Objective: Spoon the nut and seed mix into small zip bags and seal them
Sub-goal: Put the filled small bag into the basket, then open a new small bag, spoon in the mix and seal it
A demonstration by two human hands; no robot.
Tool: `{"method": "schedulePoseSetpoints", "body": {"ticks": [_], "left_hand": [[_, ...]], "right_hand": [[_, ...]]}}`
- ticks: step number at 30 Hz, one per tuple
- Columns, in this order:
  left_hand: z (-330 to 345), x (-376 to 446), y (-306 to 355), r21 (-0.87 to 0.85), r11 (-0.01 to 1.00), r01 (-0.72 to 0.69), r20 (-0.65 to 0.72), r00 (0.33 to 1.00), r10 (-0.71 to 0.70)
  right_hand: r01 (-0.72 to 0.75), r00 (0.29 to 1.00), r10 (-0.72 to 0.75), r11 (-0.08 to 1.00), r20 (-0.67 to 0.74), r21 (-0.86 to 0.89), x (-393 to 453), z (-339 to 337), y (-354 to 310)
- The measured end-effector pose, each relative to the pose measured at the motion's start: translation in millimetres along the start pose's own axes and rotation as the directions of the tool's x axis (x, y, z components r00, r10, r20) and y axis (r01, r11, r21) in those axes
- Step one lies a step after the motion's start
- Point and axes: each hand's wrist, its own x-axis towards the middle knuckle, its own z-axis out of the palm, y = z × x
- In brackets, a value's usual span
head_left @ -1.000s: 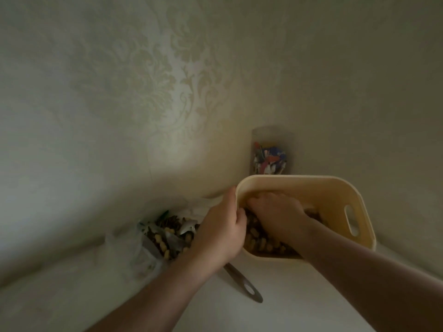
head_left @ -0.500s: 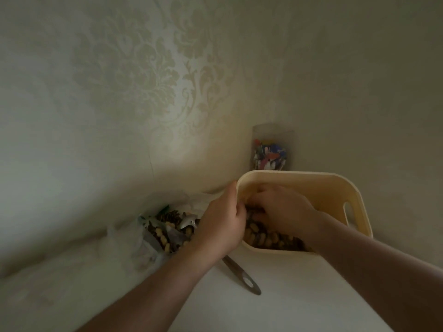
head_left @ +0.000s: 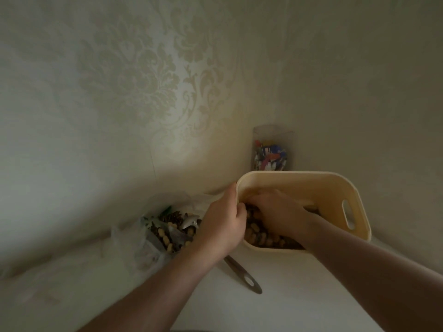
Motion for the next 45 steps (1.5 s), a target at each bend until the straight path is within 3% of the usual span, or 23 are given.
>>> {"method": "schedulePoseSetpoints", "body": {"ticks": [4, 10, 13, 15, 18, 20, 24, 27, 30, 36, 41, 45], "left_hand": [[2.4, 11.8, -1.5, -0.123, 0.988, 0.092, -0.086, 0.991, -0.103], [3.3, 33.1, -3.4, -0.171, 0.975, 0.144, -0.19, 0.966, -0.176], [-0.1, 32.9, -9.9, -0.188, 0.971, 0.149, -0.152, 0.972, -0.178], [-7.5, 20.3, -15.0, -0.214, 0.971, 0.111, -0.114, 0.984, -0.137], [-30.2, -20.3, -24.5, -0.195, 0.981, 0.008, -0.065, 0.998, -0.021], [-50.7, -53.6, -36.8, -0.124, 0.991, -0.056, -0.081, 0.996, 0.046], [-103.4, -106.2, -76.8, 0.248, 0.957, -0.152, -0.118, 0.976, 0.185], [-149.0, -139.3, -113.0, 0.493, 0.87, 0.01, -0.083, 0.996, 0.036], [-184.2, -169.7, -144.0, 0.688, 0.718, 0.107, -0.066, 0.994, -0.085], [-210.7, -154.4, -177.1, 0.767, 0.605, 0.212, -0.227, 0.972, -0.052], [-196.4, -104.8, -175.7, 0.881, 0.408, 0.241, -0.16, 0.962, -0.223], [-190.1, -88.1, -181.7, 0.901, 0.357, 0.247, -0.145, 0.946, -0.29]], "right_hand": [[-0.136, 0.985, 0.122, 0.984, 0.123, 0.113, -12.7, -27.5, -1.5], [-0.286, 0.945, 0.314, 0.931, -0.094, 0.228, -40.7, -45.6, -13.9], [-0.182, 0.932, 0.244, 0.955, -0.269, 0.236, -44.1, -30.8, -20.4], [-0.036, 0.903, 0.125, 0.976, -0.412, 0.216, -43.6, -24.0, -22.9], [0.216, 0.758, -0.114, 0.973, -0.642, 0.083, -36.9, -16.7, -38.1], [0.311, 0.7, -0.161, 0.946, -0.696, 0.094, -30.4, -7.1, -65.3], [0.436, 0.745, -0.227, 0.877, -0.627, 0.201, -15.2, 26.9, -132.8], [0.47, 0.793, -0.282, 0.847, -0.54, 0.247, -5.2, 55.3, -177.7], [0.482, 0.83, -0.326, 0.828, -0.453, 0.287, 0.5, 69.4, -215.8], [0.353, 0.921, -0.29, 0.904, -0.261, 0.24, 16.8, 71.5, -256.9], [0.311, 0.941, -0.269, 0.926, -0.206, 0.214, 24.6, 73.7, -265.2], [0.294, 0.944, -0.231, 0.913, -0.234, 0.284, 23.7, 75.9, -258.0]]}}
